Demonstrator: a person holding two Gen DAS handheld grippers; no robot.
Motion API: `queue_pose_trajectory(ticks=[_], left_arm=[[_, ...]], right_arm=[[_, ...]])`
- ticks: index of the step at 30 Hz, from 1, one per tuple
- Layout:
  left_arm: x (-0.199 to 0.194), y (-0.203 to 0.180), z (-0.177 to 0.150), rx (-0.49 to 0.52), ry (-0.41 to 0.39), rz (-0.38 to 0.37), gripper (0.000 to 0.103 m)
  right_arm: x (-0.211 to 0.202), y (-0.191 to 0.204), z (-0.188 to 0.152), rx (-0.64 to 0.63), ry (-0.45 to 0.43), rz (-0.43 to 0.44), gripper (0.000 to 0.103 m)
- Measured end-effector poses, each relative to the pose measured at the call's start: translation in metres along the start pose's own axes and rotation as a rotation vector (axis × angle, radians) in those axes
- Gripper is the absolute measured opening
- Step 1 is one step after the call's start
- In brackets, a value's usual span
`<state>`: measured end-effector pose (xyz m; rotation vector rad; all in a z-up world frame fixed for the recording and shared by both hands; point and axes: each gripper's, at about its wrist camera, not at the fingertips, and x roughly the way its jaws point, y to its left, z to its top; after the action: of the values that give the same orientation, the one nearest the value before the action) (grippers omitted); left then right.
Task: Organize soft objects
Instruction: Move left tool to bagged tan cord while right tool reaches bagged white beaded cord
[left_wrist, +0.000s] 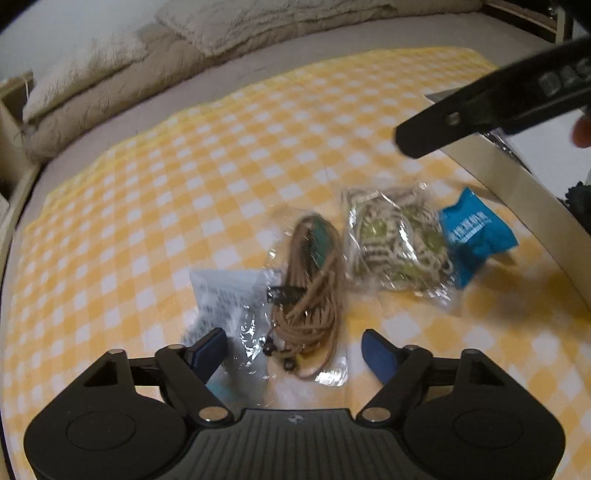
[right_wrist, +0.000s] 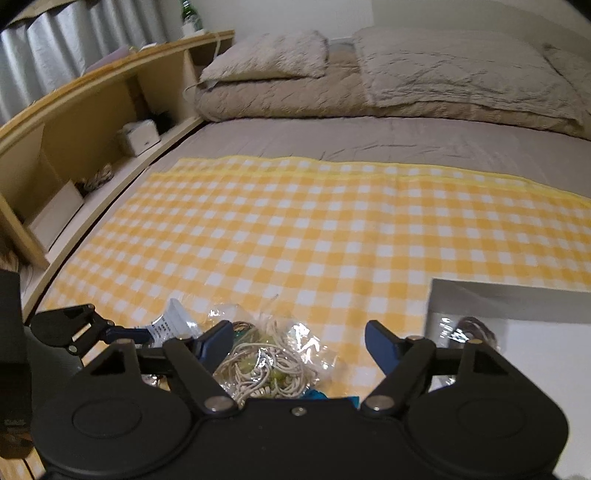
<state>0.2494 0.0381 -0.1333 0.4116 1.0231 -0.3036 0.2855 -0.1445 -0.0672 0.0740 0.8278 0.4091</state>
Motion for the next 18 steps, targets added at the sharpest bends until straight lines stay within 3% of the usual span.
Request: queue_pose_trajectory(ticks=[4, 7, 9, 13, 16, 18], left_arm=[[-0.007, -0.007, -0.011, -0.024, 0.083, -0.108, 0.075], [-0.01, -0.009, -0.015, -0.042, 0.084, -0.118, 0.075], [-0.011, -0.003, -0.014, -0.124, 0.071, -0.132, 0.075], [-0.009, 0.01, -0.012, -0.227, 0.038, -0.09, 0.076], [-0.006, 0.011, -0.01, -0.229, 0.01, -0.056, 0.076], [-0.005, 0.006, -0.009, -0.212, -0.011, -0.041, 0.076]], right_arm=[[0.016, 0.005, -0.002, -0.06, 0.019, 0.017, 0.079], [0.026, 0.008, -0.004, -0.079, 0.039, 0.029, 0.077], [0.031, 0.01, -0.006, -0.098, 0.047, 0.039, 0.077], [0.038, 0.018, -0.011, -0.157, 0.048, 0.057, 0.08], [0.044, 0.022, -0.013, -0.177, 0.088, 0.036, 0.081], [0.044, 0.018, -0.011, -0.125, 0.106, 0.031, 0.085]])
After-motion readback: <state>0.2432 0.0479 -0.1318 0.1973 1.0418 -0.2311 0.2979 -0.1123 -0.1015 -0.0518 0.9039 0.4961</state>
